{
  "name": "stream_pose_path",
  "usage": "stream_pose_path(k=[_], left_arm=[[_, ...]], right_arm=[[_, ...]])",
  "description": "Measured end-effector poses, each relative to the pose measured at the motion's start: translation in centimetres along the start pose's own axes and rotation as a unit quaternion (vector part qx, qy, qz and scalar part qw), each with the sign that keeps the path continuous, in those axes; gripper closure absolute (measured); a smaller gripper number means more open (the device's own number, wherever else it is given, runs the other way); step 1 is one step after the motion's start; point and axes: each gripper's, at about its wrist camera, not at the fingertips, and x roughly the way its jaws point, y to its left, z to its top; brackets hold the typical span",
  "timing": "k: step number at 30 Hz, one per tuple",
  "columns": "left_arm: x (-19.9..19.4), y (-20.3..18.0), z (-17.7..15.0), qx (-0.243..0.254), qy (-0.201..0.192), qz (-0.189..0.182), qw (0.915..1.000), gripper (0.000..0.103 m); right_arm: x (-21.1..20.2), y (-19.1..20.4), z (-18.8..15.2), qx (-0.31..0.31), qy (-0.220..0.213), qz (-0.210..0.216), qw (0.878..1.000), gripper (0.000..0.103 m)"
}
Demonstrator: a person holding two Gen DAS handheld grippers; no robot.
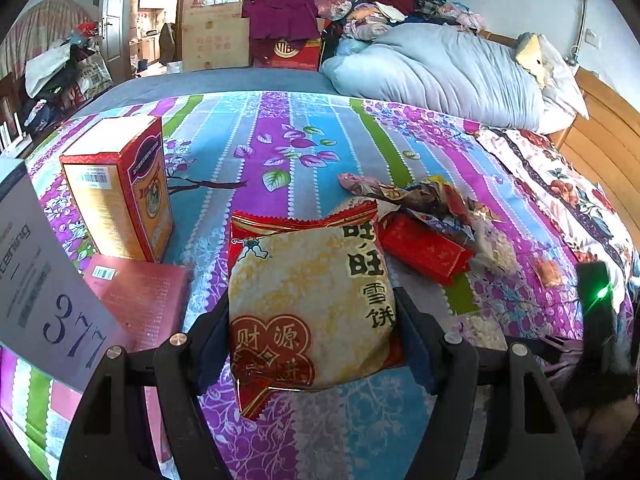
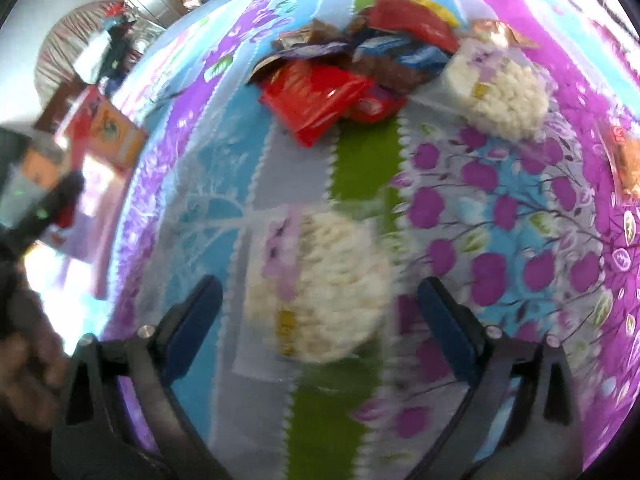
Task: Organize snacks
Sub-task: 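Lift and carry the puffed-rice bag and cracker bag over the white basket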
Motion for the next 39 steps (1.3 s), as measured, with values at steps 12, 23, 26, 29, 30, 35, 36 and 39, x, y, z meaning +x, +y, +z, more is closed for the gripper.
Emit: stream_pose_path(k=[12, 23, 26, 29, 30, 35, 36, 39], left_arm=[[-4.1, 1.2, -0.9, 0.000, -0.026, 0.004, 0.9997, 0.028], [-12.9, 3.0, -0.5, 0.021, -0.089, 0.038, 0.9951, 0.028], [-15.3, 4.2, -0.4, 0.014, -0.102, 0.043, 0.9937, 0.028], [-17.7, 6.5, -0.4, 0.000, -0.116, 0.061, 0.9913, 0.028], [-18.4, 7.2, -0.5, -0.007, -0.120, 0.066, 0.9906, 0.028], [-21.7, 12.6, -0.5, -0.051, -0.134, 0.102, 0.9844, 0.028], [-22.5, 14.0, -0.6, -0.062, -0.139, 0.110, 0.9823, 0.028], [-24.6, 18.1, -0.8, -0.092, -0.148, 0.135, 0.9754, 0.028]], right_arm=[[-1.6, 0.7, -1.3, -0.045, -0.049, -0.058, 0.996, 0.023], [-10.7, 10.2, 1.9, -0.117, -0.153, -0.011, 0.981, 0.023], [-13.0, 13.6, 2.5, -0.149, -0.179, 0.014, 0.972, 0.023], [-14.2, 16.9, 3.3, -0.176, -0.192, 0.039, 0.965, 0.023], [-14.5, 18.0, 3.5, -0.185, -0.196, 0.047, 0.962, 0.023], [-15.2, 25.2, 5.1, -0.247, -0.210, 0.098, 0.941, 0.023], [-15.2, 27.0, 5.4, -0.258, -0.208, 0.112, 0.937, 0.023], [-14.7, 31.2, 5.8, -0.282, -0.198, 0.150, 0.927, 0.023]])
